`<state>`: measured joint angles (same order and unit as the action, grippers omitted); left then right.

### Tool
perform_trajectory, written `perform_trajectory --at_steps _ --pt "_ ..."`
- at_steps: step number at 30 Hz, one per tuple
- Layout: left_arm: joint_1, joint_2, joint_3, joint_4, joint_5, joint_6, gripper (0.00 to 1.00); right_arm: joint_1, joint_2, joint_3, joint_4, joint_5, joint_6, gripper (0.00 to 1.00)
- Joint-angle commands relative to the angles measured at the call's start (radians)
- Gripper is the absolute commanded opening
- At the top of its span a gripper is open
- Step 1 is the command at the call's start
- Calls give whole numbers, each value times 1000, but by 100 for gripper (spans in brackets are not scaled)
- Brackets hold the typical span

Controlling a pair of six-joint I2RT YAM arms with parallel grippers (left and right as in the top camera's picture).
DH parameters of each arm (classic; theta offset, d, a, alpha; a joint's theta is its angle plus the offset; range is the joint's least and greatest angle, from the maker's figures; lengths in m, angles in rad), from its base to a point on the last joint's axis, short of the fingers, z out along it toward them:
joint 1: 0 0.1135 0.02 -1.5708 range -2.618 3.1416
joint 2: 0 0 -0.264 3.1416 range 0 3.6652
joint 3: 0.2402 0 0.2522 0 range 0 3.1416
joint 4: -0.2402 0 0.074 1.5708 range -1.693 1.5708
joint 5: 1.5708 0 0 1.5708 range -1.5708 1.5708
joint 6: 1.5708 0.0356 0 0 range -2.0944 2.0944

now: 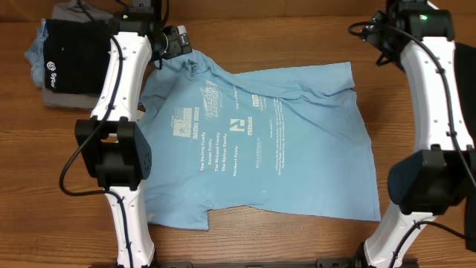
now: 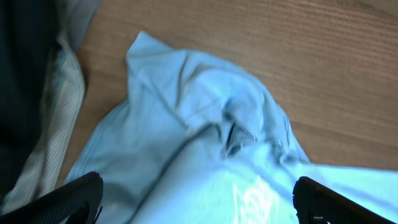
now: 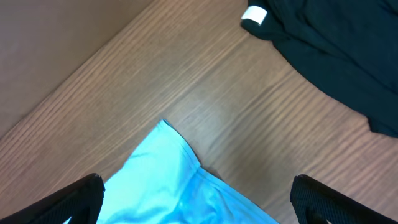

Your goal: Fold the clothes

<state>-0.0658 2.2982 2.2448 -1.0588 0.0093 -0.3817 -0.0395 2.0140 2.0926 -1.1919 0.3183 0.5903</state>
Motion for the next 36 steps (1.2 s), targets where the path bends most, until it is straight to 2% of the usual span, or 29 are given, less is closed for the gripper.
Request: perform_trajectory --at_steps 1,5,8,12,17,22,27,36 --pt "-3 -153 38 -66 -19 26 100 -4 -109 18 -28 -45 -15 100" --pt "-3 -267 38 -240 -20 27 100 -4 -180 18 -121 -88 -15 100" --pt "-2 -365 38 -378 -20 26 100 -4 -238 18 -201 -192 -15 100" --pt "-2 -471 38 -472 -24 25 100 -4 -301 18 -284 -241 -15 100" --pt "-2 -613 37 -632 -132 -70 100 -4 -399 18 -419 -243 -14 100" --pt "-2 -723 -9 -631 -124 -68 100 -4 -478 18 -497 -247 -14 100" --pt "-2 -871 -142 -631 -123 -68 100 0 -578 -34 -502 -272 -23 100" --pt "-2 -1108 -615 -631 -125 -185 100 0 -737 -305 -493 -320 -22 100"
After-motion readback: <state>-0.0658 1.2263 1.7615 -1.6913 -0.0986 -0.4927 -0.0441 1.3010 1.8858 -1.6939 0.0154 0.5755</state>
